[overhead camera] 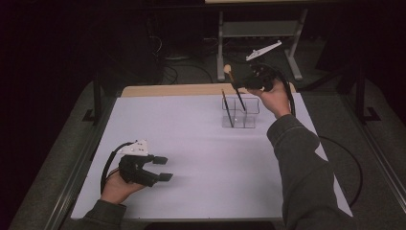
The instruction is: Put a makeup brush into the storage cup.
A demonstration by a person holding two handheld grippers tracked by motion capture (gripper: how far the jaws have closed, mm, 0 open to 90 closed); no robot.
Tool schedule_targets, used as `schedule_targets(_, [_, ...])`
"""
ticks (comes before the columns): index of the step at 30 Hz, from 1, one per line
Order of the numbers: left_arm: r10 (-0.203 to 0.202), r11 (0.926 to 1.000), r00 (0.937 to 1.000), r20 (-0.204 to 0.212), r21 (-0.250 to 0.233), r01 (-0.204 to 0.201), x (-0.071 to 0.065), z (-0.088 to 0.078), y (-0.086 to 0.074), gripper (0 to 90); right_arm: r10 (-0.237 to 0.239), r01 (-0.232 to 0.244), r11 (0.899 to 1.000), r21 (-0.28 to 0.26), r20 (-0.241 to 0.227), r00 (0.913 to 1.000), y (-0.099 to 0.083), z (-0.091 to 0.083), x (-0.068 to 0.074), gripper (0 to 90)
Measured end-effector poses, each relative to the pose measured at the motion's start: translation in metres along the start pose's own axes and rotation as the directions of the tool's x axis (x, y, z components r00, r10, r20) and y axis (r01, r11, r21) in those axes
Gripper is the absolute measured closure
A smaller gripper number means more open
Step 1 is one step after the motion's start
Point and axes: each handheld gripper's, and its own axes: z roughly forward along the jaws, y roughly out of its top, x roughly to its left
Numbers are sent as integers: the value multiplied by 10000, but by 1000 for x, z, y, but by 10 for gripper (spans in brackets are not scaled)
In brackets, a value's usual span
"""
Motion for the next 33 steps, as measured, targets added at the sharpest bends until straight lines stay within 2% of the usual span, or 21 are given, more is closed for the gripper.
schedule_targets(8, [-2,10000,10000,40,-42,2,0,0,1,337,-27,32,9997,-226,222,9997,11,-4,-4,828])
schedule_targets(10, [-2,10000,10000,76,-34,2,0,1,1,337,89,-82,9996,-258,253,9996,12,-3,-5,828])
schedule_targets(15, [26,10000,10000,55,-3,-26,0,1,0,337,96,-85,9996,-277,381,9992,9,1,-11,828])
schedule_targets(17, [4,10000,10000,52,15,-4,1,1,0,337,161,-149,9996,-260,450,9989,8,2,-12,828])
schedule_targets(18, [-5,10000,10000,39,24,5,1,1,0,337,345,-336,9992,-211,456,9984,8,2,-12,829])
schedule_targets(20, [12,10000,10000,22,55,-12,1,1,0,336,174,-163,9997,-208,531,9984,7,3,-14,828])
schedule_targets(29, [-2,10000,10000,20,87,2,2,1,0,335,478,-470,9988,-143,619,9969,5,9,-17,828])
schedule_targets(30, [6,10000,10000,10,83,-7,2,0,0,335,308,-298,9994,-169,661,9973,5,10,-18,828])
schedule_targets(33, [-35,10000,10000,17,64,35,2,0,-1,334,382,-368,9991,-199,704,9968,4,13,-19,828])
